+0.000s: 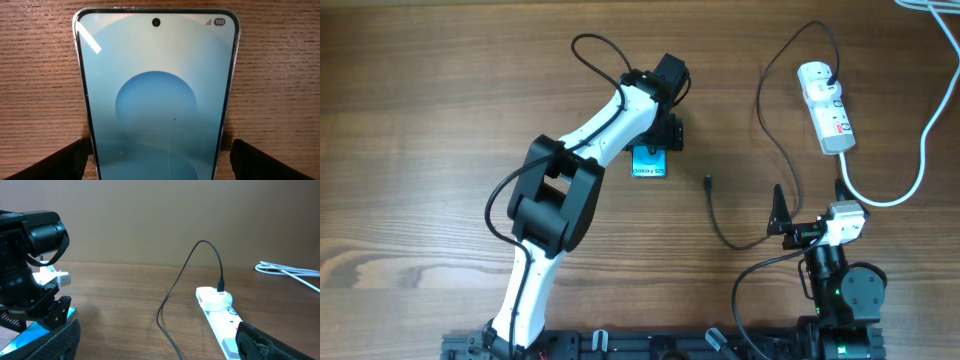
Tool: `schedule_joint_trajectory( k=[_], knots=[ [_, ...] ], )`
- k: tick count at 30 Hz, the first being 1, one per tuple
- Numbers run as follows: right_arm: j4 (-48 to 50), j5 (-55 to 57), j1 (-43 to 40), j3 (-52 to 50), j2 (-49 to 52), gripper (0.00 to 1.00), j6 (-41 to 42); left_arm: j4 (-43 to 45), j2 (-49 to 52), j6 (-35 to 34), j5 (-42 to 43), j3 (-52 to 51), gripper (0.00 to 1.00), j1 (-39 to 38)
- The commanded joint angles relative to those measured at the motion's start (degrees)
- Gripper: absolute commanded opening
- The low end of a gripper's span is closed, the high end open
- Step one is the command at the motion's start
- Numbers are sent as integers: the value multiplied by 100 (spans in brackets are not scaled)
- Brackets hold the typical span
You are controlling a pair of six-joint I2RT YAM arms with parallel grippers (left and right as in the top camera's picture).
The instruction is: Plug charger to phone and switch on socket
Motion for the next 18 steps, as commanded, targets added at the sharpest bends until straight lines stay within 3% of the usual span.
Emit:
schedule_joint_trajectory(
  k=[1,3,10,12,18],
  knots=[
    [13,37,20,-4,-11,100,-63,-37,195,2,74,-109,95,15],
    [13,37,20,-4,-11,100,-63,-37,195,4,74,-109,100,15],
    [13,39,20,-4,-11,100,-66,-46,195,7,72,-109,100,15],
    [13,37,20,-4,-11,100,-63,-98,195,-7,74,-109,92,15],
    [13,37,20,-4,-11,100,-63,-210,195,-299,92,-109,85,11]
  ],
)
